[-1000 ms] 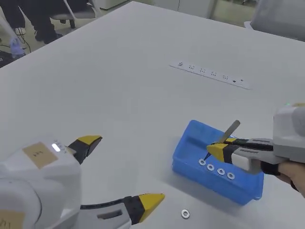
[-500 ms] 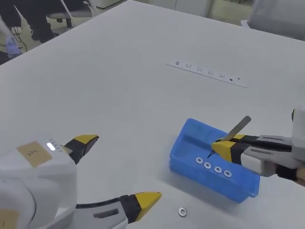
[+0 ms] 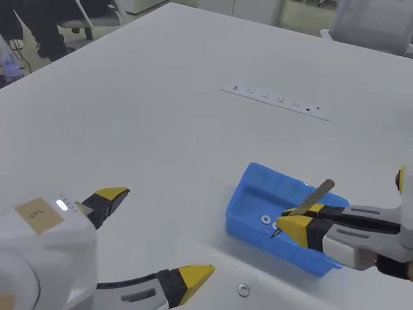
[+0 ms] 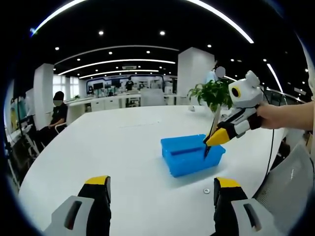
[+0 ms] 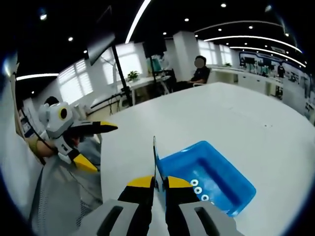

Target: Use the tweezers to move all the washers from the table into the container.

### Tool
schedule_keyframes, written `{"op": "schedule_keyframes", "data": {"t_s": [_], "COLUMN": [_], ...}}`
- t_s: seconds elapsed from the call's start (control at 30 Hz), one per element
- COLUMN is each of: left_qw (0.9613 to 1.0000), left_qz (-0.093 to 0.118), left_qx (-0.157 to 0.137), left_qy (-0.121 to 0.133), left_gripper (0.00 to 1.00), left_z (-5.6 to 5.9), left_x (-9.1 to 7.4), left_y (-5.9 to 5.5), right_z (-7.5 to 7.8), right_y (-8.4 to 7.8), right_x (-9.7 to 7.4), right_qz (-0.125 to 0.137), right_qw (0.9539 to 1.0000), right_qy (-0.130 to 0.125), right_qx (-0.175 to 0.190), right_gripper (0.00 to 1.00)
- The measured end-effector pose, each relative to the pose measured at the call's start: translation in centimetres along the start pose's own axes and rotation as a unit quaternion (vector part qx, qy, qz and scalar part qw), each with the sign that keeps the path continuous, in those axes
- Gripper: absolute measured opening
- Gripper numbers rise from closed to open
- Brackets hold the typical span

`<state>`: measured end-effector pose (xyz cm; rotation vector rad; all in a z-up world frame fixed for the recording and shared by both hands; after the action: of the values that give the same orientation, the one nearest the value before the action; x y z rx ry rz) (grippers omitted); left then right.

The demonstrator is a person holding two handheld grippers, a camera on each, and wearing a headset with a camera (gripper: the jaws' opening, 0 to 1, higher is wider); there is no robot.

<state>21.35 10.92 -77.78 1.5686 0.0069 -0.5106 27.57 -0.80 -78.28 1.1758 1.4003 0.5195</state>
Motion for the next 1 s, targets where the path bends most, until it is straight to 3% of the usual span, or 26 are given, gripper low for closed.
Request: {"op": "schedule_keyframes", "data": {"t_s": [0.23,0.47,0.63,0.7,0.8,1.0], "left_qw": [1.0000,0.9988,0.9979,0.9963,0.9952,0.9939], "left_qz": [0.001,0.037,0.050,0.069,0.080,0.092], "left_qx": [-0.001,-0.019,-0.020,-0.021,-0.024,-0.031], "left_qy": [-0.005,-0.026,-0.035,-0.045,-0.050,-0.052], "left_gripper": [0.88,0.90,0.93,0.95,0.97,0.98], "left_z": [0.1,0.8,1.2,1.6,1.8,1.2], "left_x": [0.1,0.1,0.0,-0.1,-0.2,-0.5], "left_y": [0.0,1.3,1.8,2.5,2.9,2.8], "right_z": [-1.1,-1.0,-1.3,-1.4,-2.0,-2.6], "right_y": [-1.6,-3.7,-4.6,-5.0,-5.3,-5.6], "right_x": [0.8,1.4,1.8,2.0,2.1,2.4], "right_qz": [-0.006,-0.029,-0.034,-0.036,-0.042,-0.044], "right_qw": [0.9994,0.9988,0.9980,0.9976,0.9968,0.9956], "right_qy": [0.020,0.018,0.031,0.032,0.042,0.055], "right_qx": [0.029,0.034,0.043,0.049,0.054,0.061], "right_gripper": [0.05,0.05,0.05,0.05,0.05,0.05]}}
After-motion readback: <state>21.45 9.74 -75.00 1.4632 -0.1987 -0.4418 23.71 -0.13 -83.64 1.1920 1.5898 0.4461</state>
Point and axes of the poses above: the centre of the closed fingertips' face, and the gripper's own axes: x roughly forward along the fingers, z roughly to its right, y roughly out of its top, the point moved 1 cm from there along -x, roughly backward along the fingers, and after that the axes turned 4 degrees about z, right-handed, at the moved point
